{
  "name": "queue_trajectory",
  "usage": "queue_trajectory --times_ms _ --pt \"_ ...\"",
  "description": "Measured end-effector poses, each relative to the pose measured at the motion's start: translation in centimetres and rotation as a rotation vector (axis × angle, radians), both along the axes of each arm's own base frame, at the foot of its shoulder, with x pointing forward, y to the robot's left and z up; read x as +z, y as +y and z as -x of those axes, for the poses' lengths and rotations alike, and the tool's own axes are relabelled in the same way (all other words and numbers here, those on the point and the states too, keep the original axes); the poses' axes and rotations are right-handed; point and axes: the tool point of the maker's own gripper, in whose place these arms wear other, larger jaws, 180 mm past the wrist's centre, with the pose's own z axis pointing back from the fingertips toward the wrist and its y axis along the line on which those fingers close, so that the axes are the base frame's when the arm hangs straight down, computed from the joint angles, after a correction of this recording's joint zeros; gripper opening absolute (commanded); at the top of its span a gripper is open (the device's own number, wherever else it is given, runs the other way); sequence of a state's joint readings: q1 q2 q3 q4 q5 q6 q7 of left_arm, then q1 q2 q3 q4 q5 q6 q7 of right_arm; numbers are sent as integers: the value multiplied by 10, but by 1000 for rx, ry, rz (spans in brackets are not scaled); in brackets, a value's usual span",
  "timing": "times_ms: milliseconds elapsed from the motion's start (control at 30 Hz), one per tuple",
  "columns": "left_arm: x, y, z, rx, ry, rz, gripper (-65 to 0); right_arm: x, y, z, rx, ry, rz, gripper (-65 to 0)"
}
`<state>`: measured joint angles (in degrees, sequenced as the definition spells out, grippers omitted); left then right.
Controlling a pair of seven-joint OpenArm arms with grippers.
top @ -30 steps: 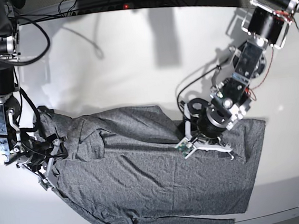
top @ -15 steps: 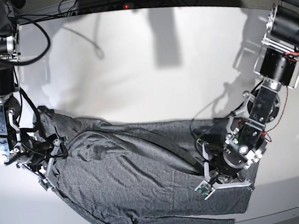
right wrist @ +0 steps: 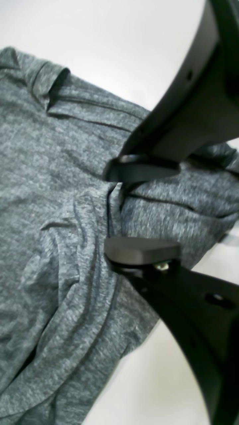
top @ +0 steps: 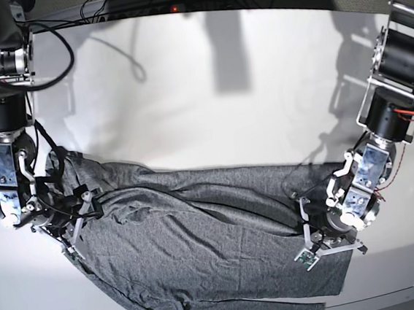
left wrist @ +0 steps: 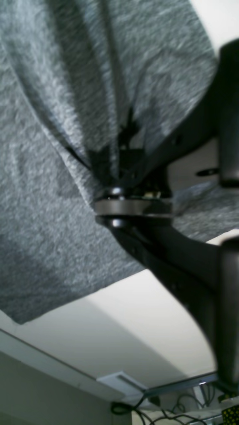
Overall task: Fold the T-shirt properly
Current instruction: 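Fold the sleeve across the shirt body with the left gripper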
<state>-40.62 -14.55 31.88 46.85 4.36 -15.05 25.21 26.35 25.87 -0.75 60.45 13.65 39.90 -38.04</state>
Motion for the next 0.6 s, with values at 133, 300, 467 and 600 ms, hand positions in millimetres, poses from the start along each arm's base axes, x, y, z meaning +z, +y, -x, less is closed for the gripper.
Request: queue_trajectory --times_ms 133,300,467,600 --pt "-6 8 -1 13 11 -2 -650 0 3 0 2 -1 -5 -392" --pt "-1 4 -7 -7 -30 27 -650 -1 4 0 3 -1 -8 -392" --pt "1 -7 -8 -18 -34 41 -650 -1 4 0 3 0 -8 -392" --pt "3 -7 -11 1 -53 43 -650 -1 4 0 3 0 -7 -392"
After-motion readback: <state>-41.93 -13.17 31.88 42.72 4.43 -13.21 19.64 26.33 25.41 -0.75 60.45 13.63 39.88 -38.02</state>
